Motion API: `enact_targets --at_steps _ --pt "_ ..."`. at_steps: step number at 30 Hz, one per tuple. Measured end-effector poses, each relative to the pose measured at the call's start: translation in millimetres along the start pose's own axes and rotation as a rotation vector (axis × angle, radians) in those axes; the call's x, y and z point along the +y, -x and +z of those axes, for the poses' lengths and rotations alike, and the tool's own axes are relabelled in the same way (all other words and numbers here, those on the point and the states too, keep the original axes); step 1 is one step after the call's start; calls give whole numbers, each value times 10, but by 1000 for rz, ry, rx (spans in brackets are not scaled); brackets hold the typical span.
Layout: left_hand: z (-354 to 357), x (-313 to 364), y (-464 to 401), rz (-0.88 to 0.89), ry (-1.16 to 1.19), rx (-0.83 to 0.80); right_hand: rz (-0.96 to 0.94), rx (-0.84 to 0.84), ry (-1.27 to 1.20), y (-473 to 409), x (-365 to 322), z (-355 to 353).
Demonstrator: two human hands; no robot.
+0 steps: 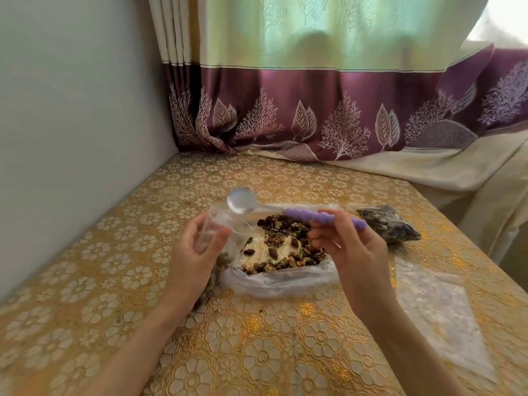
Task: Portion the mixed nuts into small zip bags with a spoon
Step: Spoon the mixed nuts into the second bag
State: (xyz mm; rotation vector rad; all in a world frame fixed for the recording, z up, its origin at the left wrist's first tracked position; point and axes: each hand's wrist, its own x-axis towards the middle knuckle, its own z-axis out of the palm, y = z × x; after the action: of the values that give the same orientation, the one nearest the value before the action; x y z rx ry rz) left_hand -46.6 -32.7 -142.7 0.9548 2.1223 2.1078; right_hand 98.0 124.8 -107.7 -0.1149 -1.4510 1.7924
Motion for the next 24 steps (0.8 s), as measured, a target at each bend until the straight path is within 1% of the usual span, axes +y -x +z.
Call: enact_targets --at_steps 2,4,7,9,16,21,24 --pt "4 1 3 1 0 -3 47 137 -57 -57 14 -96" --pt "1 -5 3 2 -2 -6 63 222 1 -95 53 -193" --pt "0 -13 7 7 -11 -13 101 311 64 -124 122 -288" --pt "0 -19 12 4 -2 -16 136 339 87 -125 160 -322" --pt "-13 -32 -3 -2 -8 -20 229 280 241 -47 229 -370" --pt "-23 -36 3 -2 -19 -27 283 211 275 -28 218 -400" --pt "-25 -34 3 4 -34 -25 308 223 257 -41 242 -424"
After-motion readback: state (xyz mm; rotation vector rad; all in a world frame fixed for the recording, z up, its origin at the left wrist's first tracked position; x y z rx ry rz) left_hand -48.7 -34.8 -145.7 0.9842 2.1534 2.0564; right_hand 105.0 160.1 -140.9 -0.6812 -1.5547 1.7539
